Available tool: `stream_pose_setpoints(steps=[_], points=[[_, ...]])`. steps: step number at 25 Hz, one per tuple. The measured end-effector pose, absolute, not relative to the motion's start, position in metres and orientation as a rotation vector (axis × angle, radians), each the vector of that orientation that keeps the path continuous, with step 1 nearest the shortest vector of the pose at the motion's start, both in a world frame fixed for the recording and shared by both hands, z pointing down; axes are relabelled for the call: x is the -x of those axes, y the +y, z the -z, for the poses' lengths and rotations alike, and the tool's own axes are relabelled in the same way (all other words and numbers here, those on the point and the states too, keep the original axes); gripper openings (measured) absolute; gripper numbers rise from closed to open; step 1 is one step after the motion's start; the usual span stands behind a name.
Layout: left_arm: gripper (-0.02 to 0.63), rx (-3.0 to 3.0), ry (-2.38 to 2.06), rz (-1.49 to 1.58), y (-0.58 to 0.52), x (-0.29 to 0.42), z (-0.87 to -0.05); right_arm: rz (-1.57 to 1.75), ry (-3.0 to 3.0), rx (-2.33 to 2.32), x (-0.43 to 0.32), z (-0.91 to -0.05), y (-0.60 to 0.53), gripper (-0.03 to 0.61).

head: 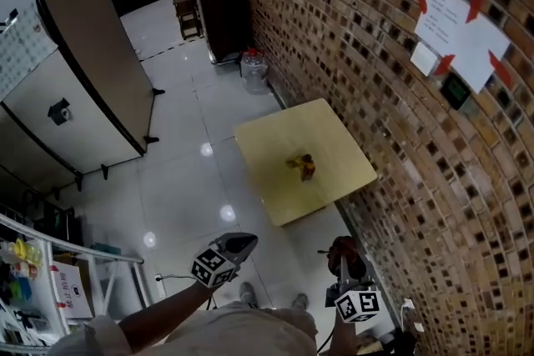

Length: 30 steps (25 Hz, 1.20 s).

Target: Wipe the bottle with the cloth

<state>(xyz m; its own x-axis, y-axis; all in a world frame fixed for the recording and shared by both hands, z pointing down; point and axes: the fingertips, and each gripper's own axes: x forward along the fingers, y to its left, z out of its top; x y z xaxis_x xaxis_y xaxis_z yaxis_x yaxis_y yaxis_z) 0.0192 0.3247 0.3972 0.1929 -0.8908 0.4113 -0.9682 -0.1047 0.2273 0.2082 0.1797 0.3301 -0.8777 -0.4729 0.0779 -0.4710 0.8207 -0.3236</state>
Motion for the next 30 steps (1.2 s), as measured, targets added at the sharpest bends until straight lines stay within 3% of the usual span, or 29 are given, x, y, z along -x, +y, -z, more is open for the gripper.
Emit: stream_pose_setpoints(steps=[11,30], points=[[0.012,-1.862,-1.869,0.0,0.316,-0.059,-0.379,0.572,3.049,0.665,-0.267,-0.347,0.149,0.09],[0.012,-1.918,-1.765,0.013,0.264,-0.16,-0.397,0.456,3.074,0.617,-0.319,-0.339,0.105,0.087]])
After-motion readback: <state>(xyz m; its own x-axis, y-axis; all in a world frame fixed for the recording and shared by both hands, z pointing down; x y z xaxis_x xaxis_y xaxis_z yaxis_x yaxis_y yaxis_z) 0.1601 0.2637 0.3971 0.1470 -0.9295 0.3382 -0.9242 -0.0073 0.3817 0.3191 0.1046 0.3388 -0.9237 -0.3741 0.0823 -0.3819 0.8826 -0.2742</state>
